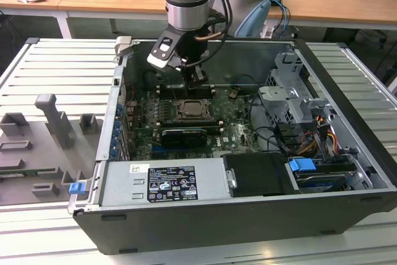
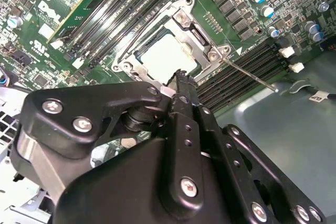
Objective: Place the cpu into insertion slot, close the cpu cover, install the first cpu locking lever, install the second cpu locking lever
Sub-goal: 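Install the first cpu locking lever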
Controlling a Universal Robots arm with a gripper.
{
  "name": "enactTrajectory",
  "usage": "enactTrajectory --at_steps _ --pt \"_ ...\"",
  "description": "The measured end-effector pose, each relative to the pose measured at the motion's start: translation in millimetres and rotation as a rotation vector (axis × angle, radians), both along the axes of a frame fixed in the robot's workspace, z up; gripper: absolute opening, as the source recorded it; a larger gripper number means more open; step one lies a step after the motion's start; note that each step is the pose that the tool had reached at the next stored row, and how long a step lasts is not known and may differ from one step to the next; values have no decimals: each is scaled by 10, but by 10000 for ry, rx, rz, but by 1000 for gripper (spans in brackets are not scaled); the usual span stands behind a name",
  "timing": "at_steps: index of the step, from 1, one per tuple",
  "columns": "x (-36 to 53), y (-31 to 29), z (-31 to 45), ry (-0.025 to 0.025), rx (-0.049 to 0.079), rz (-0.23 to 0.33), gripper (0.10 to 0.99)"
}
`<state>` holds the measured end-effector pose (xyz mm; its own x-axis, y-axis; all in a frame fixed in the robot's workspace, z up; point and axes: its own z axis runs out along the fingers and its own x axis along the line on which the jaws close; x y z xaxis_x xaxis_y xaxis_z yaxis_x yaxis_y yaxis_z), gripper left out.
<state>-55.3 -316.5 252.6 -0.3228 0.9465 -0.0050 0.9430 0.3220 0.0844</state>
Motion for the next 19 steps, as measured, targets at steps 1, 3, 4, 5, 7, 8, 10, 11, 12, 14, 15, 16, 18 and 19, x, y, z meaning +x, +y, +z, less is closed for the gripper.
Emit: enactTrajectory --at_steps 1,3,4,5,7,8,10,11,12,14,15,16,18,19 --pt "0 0 0 0 0 45 106" --pt "0 0 0 0 0 137 106" --pt "0 0 0 -1 0 191 106" --pt "0 0 0 0 0 250 106" --pt "0 0 0 0 0 410 106" --pt "0 0 0 0 0 479 106" --pt "0 0 0 0 0 599 106" --pt "0 0 0 0 0 639 106" --pt "0 0 0 0 0 677 106" --pt "0 0 0 0 0 761 106" --pt "0 0 0 0 0 808 106" --pt "0 0 0 0 0 850 106" --pt "0 0 0 0 0 935 106" --pt "0 0 0 1 -1 987 106"
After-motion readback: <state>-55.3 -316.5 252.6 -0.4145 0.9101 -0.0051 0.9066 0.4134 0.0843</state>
